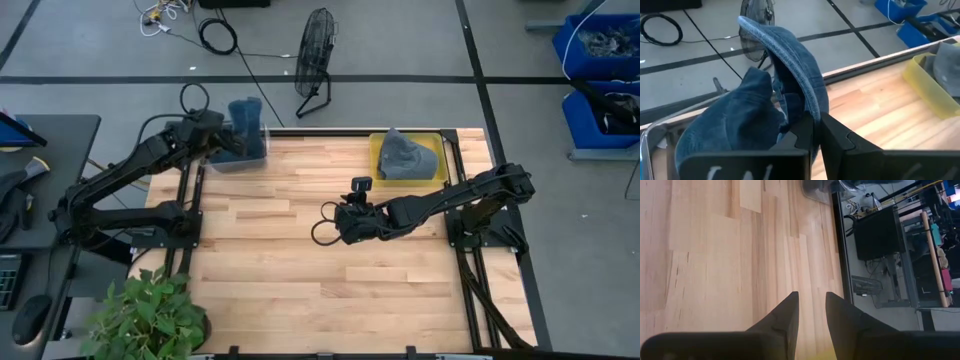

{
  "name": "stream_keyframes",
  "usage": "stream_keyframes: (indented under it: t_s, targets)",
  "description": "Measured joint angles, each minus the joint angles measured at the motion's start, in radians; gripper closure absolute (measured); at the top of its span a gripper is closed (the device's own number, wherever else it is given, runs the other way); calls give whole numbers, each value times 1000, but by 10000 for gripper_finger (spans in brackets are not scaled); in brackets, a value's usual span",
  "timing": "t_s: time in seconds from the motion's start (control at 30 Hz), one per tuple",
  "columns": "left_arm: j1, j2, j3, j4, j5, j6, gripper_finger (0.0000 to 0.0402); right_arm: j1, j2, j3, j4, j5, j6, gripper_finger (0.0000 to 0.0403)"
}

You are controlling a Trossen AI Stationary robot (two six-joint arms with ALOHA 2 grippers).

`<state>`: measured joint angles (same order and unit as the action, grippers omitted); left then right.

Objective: Pick & Place hat
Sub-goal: Put the blue cap into the transparent bin

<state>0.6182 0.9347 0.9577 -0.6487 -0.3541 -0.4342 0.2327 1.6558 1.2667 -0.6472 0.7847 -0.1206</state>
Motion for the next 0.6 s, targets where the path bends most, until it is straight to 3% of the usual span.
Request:
stream_keyframes:
  t_s: [0.37, 0.6]
  targets:
    - [0, 27, 0, -225, -19, -48, 373, -31, 0, -1, 0, -1, 7, 302]
    - [1, 27, 0, -249, -48, -53, 333, -56, 0, -1, 1, -9, 7, 302]
